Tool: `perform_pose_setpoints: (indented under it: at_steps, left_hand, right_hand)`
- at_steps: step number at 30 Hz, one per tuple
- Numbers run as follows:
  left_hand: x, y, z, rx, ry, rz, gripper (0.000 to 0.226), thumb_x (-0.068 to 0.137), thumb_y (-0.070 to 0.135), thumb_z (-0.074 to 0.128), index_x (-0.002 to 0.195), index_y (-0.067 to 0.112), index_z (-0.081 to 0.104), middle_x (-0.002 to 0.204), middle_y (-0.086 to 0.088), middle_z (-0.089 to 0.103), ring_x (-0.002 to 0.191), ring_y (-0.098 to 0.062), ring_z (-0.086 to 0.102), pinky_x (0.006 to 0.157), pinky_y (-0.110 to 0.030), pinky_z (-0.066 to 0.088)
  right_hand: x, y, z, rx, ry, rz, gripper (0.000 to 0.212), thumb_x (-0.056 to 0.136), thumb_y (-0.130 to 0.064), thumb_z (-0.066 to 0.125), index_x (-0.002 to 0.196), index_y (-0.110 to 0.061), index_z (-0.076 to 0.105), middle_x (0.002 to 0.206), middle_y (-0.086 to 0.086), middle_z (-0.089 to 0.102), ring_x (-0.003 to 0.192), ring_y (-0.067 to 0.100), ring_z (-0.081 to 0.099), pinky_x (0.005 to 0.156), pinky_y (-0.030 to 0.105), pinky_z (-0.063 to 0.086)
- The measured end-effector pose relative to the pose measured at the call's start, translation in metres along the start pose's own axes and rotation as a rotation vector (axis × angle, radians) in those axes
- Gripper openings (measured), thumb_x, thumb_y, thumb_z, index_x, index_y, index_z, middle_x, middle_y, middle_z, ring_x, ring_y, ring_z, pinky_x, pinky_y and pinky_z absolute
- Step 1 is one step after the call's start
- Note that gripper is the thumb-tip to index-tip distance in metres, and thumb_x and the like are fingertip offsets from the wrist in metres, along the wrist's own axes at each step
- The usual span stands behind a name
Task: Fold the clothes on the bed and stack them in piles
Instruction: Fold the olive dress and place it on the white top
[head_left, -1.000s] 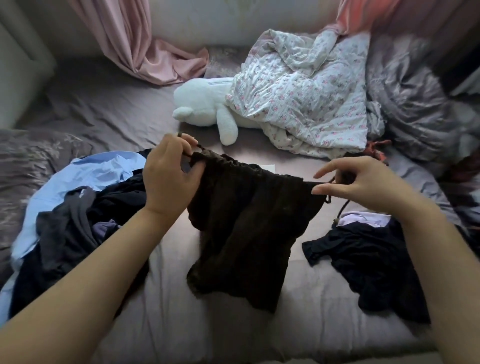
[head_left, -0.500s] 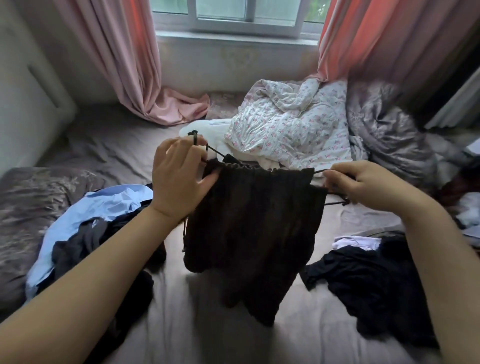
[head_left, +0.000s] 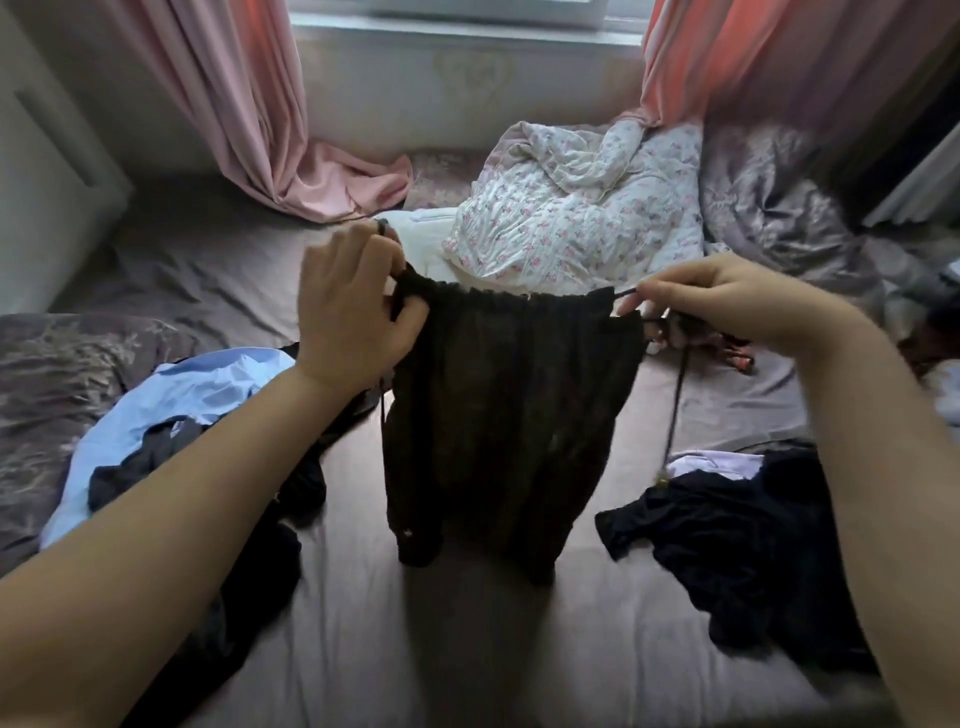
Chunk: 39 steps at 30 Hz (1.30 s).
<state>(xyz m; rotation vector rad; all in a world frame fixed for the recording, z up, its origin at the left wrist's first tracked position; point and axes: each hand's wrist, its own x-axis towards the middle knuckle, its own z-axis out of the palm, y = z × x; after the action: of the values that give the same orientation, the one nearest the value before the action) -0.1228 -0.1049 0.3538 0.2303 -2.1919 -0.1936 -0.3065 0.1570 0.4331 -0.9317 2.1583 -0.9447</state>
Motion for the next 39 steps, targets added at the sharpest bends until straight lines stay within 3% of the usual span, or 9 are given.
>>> perform_pose_setpoints:
  at_steps: [6,11,15,18,21,27,31,35,39]
  left_hand:
    - [-0.044,-0.038,0.086,-0.056,-0.551,-0.246,0.033,0.072,0.033,0.077,0.088,0.012,0.057,0.093,-0.004,0.063,0.090,-0.029,0.059,0.075,-0.041,0.047]
    - [-0.087,-0.035,0.116,-0.331,-0.587,-0.638,0.017,0.087,0.022,0.068,0.090,0.014,0.052,0.101,-0.003,0.062,0.098,-0.020,0.059,0.084,-0.032,0.046]
    - [-0.063,-0.031,0.117,-0.451,-0.475,-0.885,0.015,0.092,0.021,0.062,0.094,0.012,0.050,0.080,0.003,0.056,0.074,-0.009,0.053,0.064,-0.010,0.039]
    - [-0.029,-0.036,0.120,-0.457,-0.397,-0.898,0.010,0.093,0.016,0.058,0.100,0.013,0.051,0.082,0.006,0.054,0.074,-0.006,0.051,0.060,-0.006,0.036]
    - [-0.010,-0.050,0.132,-0.440,-0.474,-0.894,0.018,0.094,0.009,0.050,0.112,0.010,0.053,0.100,-0.003,0.057,0.091,-0.015,0.055,0.080,-0.020,0.041]
    - [-0.034,-0.086,0.187,-0.335,-0.688,-0.864,0.041,0.094,0.008,0.046,0.135,0.013,0.048,0.119,-0.006,0.058,0.110,-0.022,0.056,0.095,-0.028,0.041]
    - [-0.083,-0.108,0.236,-0.325,-0.802,-0.925,0.049,0.096,0.010,0.043,0.145,0.013,0.036,0.133,-0.016,0.051,0.111,-0.031,0.055,0.081,-0.028,0.042]
    - [-0.119,-0.127,0.279,-0.303,-0.787,-0.916,0.052,0.096,0.009,0.040,0.148,0.011,0.030,0.155,-0.010,0.022,0.132,-0.027,0.039,0.103,-0.031,0.035]
    - [-0.141,-0.143,0.313,-0.292,-0.750,-0.898,0.052,0.098,0.010,0.041,0.148,0.017,0.028,0.160,-0.003,0.002,0.133,-0.018,0.034,0.098,-0.027,0.033]
  right_hand:
    - [0.103,0.099,0.049,-0.010,0.112,0.240,0.025,0.098,-0.025,0.052,0.081,-0.021,0.069,0.077,0.009,0.063,0.062,0.020,0.054,0.056,0.028,0.041]
    - [0.118,0.151,0.098,0.118,0.293,0.295,0.019,0.097,-0.017,0.053,0.090,-0.016,0.070,0.073,0.002,0.061,0.061,0.011,0.055,0.055,0.027,0.044]
    - [0.128,0.146,0.095,0.184,0.378,0.220,0.017,0.098,-0.017,0.051,0.093,-0.018,0.067,0.077,-0.005,0.063,0.069,0.010,0.060,0.064,0.028,0.049]
    - [0.144,0.120,0.079,0.246,0.436,0.158,0.019,0.099,-0.015,0.049,0.096,-0.013,0.067,0.079,-0.001,0.063,0.069,0.010,0.060,0.066,0.026,0.051]
    - [0.168,0.104,0.067,0.303,0.452,0.219,0.022,0.097,-0.013,0.050,0.083,-0.013,0.067,0.077,0.002,0.063,0.067,0.013,0.058,0.062,0.023,0.053]
    - [0.224,0.157,0.094,-0.072,0.265,0.323,0.025,0.096,-0.016,0.052,0.096,0.000,0.071,0.083,0.007,0.064,0.083,0.025,0.063,0.084,0.041,0.053]
    - [0.262,0.217,0.133,-0.015,0.265,0.407,0.021,0.095,-0.013,0.053,0.094,-0.005,0.072,0.073,0.004,0.063,0.077,0.027,0.067,0.081,0.042,0.057]
    - [0.296,0.258,0.158,0.011,0.409,0.394,0.020,0.091,-0.015,0.057,0.097,-0.007,0.075,0.099,0.008,0.070,0.104,0.026,0.063,0.096,0.037,0.049]
    - [0.325,0.277,0.169,0.018,0.398,0.289,0.030,0.092,-0.016,0.058,0.121,-0.011,0.065,0.126,0.006,0.063,0.116,0.022,0.057,0.102,0.033,0.043]
